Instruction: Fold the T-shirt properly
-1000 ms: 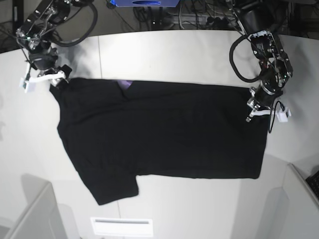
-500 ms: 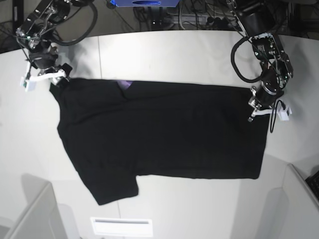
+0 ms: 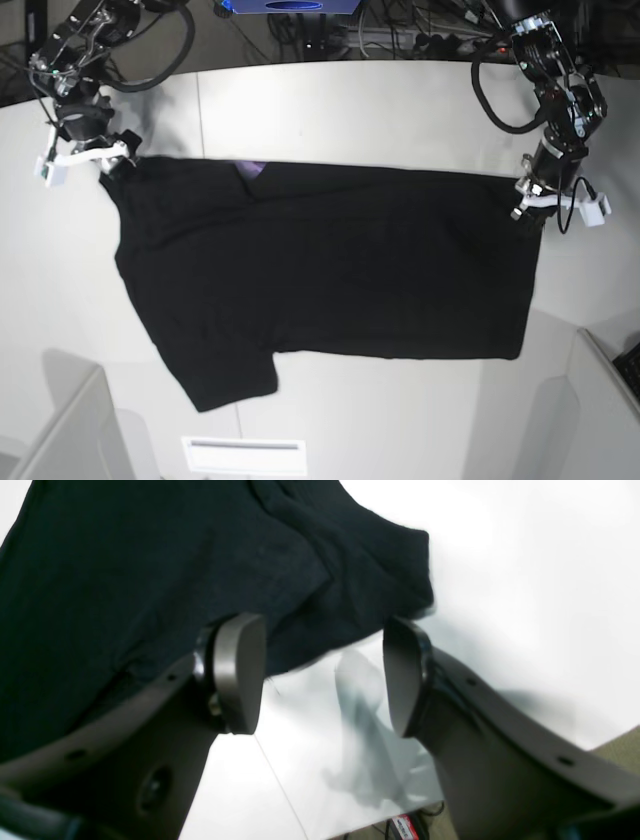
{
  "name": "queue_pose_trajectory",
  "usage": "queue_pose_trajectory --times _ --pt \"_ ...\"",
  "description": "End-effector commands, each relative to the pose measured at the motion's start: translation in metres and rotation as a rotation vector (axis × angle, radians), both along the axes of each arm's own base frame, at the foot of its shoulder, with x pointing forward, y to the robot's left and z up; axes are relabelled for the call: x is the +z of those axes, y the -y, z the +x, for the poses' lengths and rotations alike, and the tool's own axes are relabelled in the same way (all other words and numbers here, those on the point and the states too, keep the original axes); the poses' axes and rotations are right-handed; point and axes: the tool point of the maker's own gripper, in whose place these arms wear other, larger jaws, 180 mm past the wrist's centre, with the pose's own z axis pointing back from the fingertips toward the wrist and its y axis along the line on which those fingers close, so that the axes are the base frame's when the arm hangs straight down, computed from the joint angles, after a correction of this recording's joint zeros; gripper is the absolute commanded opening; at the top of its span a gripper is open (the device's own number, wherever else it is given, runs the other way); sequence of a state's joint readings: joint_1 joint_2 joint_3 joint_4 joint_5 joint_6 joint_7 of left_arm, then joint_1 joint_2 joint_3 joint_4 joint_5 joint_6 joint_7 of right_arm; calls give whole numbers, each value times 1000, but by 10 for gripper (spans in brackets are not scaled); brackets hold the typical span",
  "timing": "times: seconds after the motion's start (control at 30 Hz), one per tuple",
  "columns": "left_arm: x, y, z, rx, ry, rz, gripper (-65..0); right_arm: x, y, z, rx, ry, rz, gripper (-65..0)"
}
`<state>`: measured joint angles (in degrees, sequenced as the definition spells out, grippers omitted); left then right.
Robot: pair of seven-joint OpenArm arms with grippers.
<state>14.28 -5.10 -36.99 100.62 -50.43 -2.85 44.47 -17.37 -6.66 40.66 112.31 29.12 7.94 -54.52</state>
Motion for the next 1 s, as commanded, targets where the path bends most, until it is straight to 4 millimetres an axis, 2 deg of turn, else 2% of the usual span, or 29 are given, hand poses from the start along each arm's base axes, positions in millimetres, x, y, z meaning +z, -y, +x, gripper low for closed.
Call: queue_pose_trajectory --times 0.0,0.13,0.27,0.4,0.47,0.53,0.8,0.97 --pt "10 -15 -8 23 20 39 -650 12 3 5 -1 49 -12 -302" --pt "1 -32 -36 15 -7 85 -650 13 -6 2 7 82 59 -302" --pt "-5 -46 -50 16 -16 103 -640 15 -11 4 12 102 96 -302" --pt "-26 -60 -65 67 -63 70 -311 14 -12 4 11 100 101 -299" --pt "-37 -62 -68 78 -86 46 -201 14 -12 4 11 101 103 -297" --pt "-40 -60 -63 76 -79 32 -151 13 -12 3 9 98 103 -297" --pt "-46 -57 -37 84 -41 -21 -148 10 -13 -2 8 84 108 -296" --pt "-50 -36 -17 2 -46 -33 -148 9 -12 -4 7 78 105 -296"
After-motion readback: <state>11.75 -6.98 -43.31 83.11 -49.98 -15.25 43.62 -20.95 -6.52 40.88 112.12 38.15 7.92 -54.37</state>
